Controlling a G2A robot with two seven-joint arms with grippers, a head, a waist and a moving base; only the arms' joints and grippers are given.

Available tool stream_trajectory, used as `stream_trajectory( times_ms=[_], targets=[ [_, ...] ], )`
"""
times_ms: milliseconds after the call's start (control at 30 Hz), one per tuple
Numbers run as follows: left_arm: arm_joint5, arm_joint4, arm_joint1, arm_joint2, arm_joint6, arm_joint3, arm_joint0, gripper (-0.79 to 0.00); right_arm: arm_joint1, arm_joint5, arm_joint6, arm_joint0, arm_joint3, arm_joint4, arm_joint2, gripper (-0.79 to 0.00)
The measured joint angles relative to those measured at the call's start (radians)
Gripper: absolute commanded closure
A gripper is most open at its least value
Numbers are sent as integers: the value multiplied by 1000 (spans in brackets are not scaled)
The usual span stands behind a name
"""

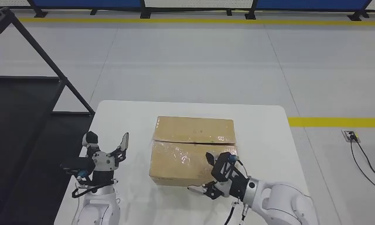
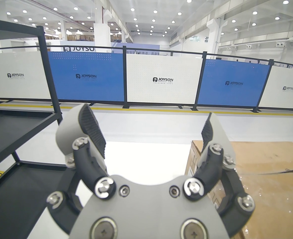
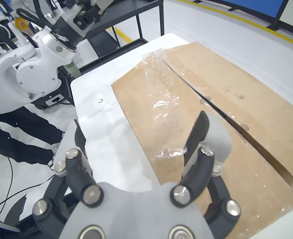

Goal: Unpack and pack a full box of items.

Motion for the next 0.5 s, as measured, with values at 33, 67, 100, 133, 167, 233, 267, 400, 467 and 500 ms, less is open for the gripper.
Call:
stream_trajectory(
  times_ms=[33, 67, 100, 133, 167, 233, 267, 400, 467, 500],
  targets=[
    [-1, 0, 0, 1, -1, 1, -1, -785, 1, 9, 2, -1, -5, -21, 4, -785],
    [-1, 0, 0, 1, -2, 2, -2, -785, 2, 14, 5, -2, -7, -39, 6, -785],
    [-1, 1, 0, 1, -2, 3, -3, -785, 2, 15, 6, -2, -7, -37, 6, -785],
    [-1, 1, 0, 0, -3, 4, -3, -785, 2, 15, 6, -2, -7, -32, 5, -785],
    [-1, 1, 0, -1, -3, 6, -4, -785, 2, 14, 6, -2, -7, -27, 5, -785],
    [-2, 1, 0, -2, -4, 8, -5, -785, 2, 14, 6, -2, -7, -26, 5, -785],
    [-2, 1, 0, -3, -5, 9, -6, -785, 2, 14, 6, -2, -7, -26, 5, -785],
    [-4, 2, 0, -1, -7, 12, -8, -785, 2, 21, 0, -4, -13, -42, 3, -785],
    [-6, 3, 0, 0, -7, 13, -10, -785, 4, 55, -19, -10, -30, -97, -4, -785],
    [-6, 2, 0, 0, -6, 13, -10, -785, 4, 73, -29, -14, -36, -117, -10, -785]
  ],
)
